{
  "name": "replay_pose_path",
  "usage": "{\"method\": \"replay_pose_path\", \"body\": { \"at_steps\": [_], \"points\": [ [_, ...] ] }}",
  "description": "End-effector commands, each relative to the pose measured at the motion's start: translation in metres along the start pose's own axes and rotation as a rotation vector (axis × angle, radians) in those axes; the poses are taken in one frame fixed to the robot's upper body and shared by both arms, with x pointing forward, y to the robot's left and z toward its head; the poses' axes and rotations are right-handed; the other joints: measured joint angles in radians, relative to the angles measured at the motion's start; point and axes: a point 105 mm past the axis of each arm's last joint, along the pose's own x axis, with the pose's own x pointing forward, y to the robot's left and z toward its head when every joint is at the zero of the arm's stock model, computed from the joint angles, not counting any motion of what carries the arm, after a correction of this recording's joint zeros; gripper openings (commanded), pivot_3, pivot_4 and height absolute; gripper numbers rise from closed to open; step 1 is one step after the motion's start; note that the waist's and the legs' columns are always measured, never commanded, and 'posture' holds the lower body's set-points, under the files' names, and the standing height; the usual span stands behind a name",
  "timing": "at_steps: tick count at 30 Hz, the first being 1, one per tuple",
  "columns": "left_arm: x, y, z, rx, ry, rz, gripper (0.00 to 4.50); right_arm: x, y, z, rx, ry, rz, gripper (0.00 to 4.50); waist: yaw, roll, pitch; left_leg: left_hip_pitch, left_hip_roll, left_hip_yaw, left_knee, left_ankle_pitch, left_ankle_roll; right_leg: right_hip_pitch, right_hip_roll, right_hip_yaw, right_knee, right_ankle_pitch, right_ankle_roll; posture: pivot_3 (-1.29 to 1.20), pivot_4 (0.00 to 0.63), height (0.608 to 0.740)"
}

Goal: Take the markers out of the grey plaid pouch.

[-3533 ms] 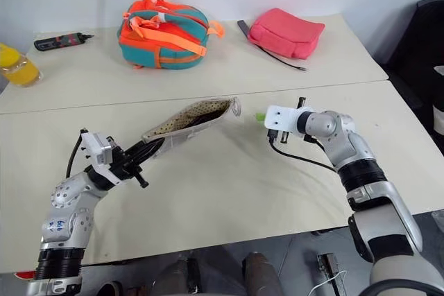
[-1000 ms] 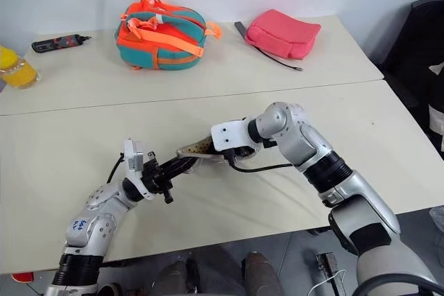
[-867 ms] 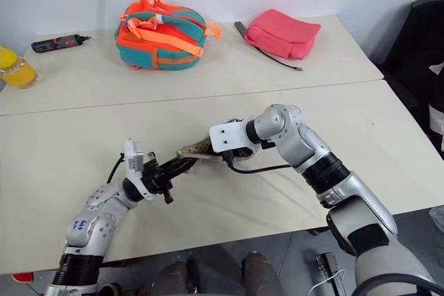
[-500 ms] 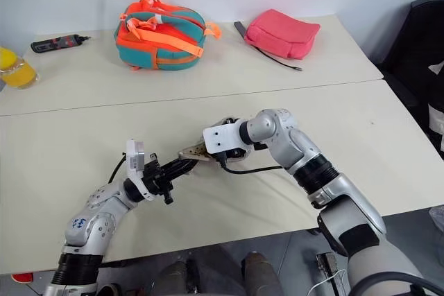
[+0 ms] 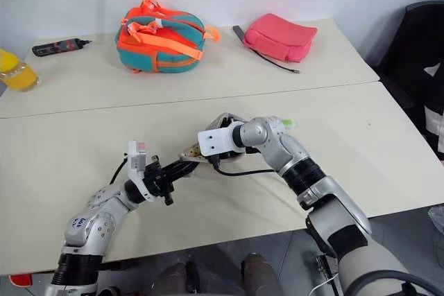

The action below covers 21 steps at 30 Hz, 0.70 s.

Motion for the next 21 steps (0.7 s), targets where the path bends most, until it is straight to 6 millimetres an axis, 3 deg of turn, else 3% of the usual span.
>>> {"method": "replay_pose_path", "body": {
  "at_steps": [1,11,14,21],
  "points": [
    [-0.005,-0.002,0.013,0.08,-0.023,-0.006,0.0,-0.02,-0.006,-0.004,0.068,-0.008,0.002,0.73,0.004,0.0,0.0,0.0,0.0,0.0,0.0,0.0,0.0,0.0,0.0,0.0,0.0,0.0,0.0,0.0,0.15,0.74],
    [-0.01,0.024,0.024,0.239,-0.042,0.109,0.0,-0.081,-0.028,0.024,0.146,-0.136,0.005,0.62,0.026,0.0,0.0,-0.004,0.0,-0.001,-0.004,-0.001,-0.001,-0.003,0.0,-0.001,-0.005,0.0,0.0,0.0,0.15,0.74],
    [-0.009,0.022,0.016,0.239,-0.019,0.093,0.0,-0.085,-0.038,0.025,0.143,-0.134,-0.039,0.62,0.023,0.0,0.0,-0.004,0.0,0.001,-0.004,-0.001,-0.001,-0.004,0.0,0.0,-0.004,0.0,0.0,0.0,0.15,0.74],
    [-0.006,-0.001,0.005,0.266,0.024,-0.015,0.0,-0.079,-0.043,0.004,0.143,-0.047,-0.094,0.61,0.028,-0.001,0.0,-0.004,0.0,0.001,-0.005,-0.001,-0.001,-0.005,0.0,0.0,-0.005,0.0,0.0,0.0,0.15,0.74]
  ]
}}
